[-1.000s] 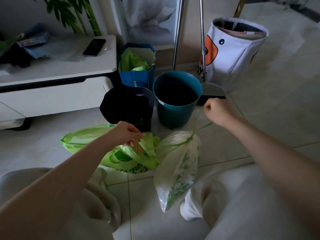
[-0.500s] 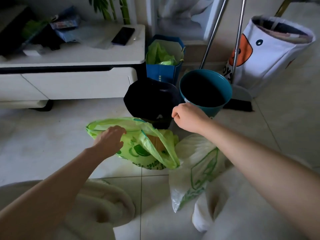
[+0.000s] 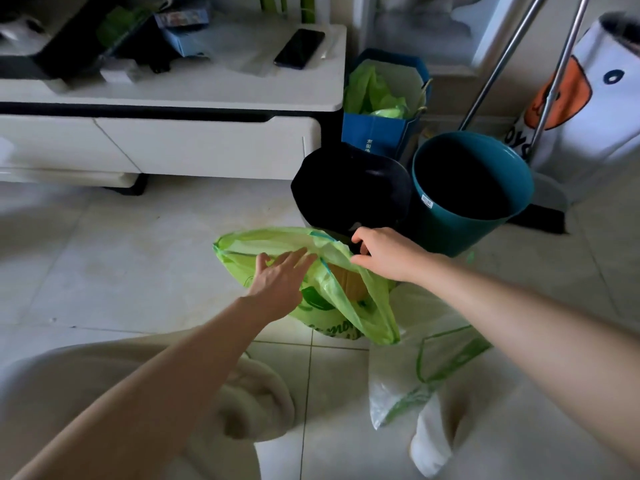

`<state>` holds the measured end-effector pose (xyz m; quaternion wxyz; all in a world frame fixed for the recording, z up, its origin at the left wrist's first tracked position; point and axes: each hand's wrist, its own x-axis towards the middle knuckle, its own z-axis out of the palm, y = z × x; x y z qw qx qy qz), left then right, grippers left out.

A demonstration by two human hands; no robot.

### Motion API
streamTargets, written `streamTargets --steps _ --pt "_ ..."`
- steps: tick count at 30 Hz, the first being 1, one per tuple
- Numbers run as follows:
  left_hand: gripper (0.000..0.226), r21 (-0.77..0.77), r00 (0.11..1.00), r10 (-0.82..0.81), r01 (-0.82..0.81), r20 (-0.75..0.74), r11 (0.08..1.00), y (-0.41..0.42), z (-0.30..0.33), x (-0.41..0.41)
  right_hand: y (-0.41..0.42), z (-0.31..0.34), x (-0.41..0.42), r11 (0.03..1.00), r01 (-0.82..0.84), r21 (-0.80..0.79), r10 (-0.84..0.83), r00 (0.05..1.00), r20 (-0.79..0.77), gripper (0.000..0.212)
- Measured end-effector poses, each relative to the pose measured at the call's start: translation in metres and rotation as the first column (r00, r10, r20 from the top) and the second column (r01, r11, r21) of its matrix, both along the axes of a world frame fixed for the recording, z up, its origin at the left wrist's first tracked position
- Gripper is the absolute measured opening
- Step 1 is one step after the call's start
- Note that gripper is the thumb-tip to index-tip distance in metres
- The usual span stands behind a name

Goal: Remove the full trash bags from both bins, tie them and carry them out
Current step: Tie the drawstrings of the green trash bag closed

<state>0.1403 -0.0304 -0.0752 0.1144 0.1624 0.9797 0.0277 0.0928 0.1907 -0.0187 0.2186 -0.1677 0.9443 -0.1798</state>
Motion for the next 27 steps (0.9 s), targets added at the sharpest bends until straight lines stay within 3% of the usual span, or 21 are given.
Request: streamTargets --steps 4,6,9,14,22,24,27 --pt "0.065 0.016 0.999 0.022 -0.022 0.036 1.0 0.01 -0.004 -0.004 -0.007 0.0 -0.004 0.997 0.03 -0.071 -0.036 0.995 -0.088 0.024" --pt "0.056 0.013 0.999 0.013 -0.014 0.052 1.0 0.012 -0.005 -0.003 -0.013 0.001 -0.001 0.993 0.038 -0.113 -0.042 0.999 -0.033 0.035" --pt "0.039 0.014 0.999 -0.034 0.033 0.035 0.999 0.014 -0.004 -0.001 -0.02 -0.003 0.005 0.999 -0.035 -0.035 0.036 0.999 0.039 0.053" --pt "0.032 0.099 0.982 -0.178 0.172 0.055 0.98 0.023 0.016 0.006 -0.031 -0.009 0.006 0.999 -0.045 -0.021 0.045 0.999 -0.003 0.015" --pt "0.023 0.226 0.939 -0.34 0.32 0.054 0.92 0.02 0.036 0.014 -0.036 0.011 0.004 0.986 0.013 -0.168 -0.018 0.999 -0.031 0.007" --pt "0.024 0.253 0.941 -0.315 0.278 0.12 0.927 0.019 0.048 0.014 -0.038 0.018 0.004 0.98 0.023 -0.2 -0.03 0.999 -0.032 0.007" --pt "0.023 0.396 0.952 -0.179 0.069 0.248 0.916 0.014 0.072 0.009 -0.038 0.034 0.005 0.971 0.046 -0.234 -0.057 0.997 -0.045 0.008"
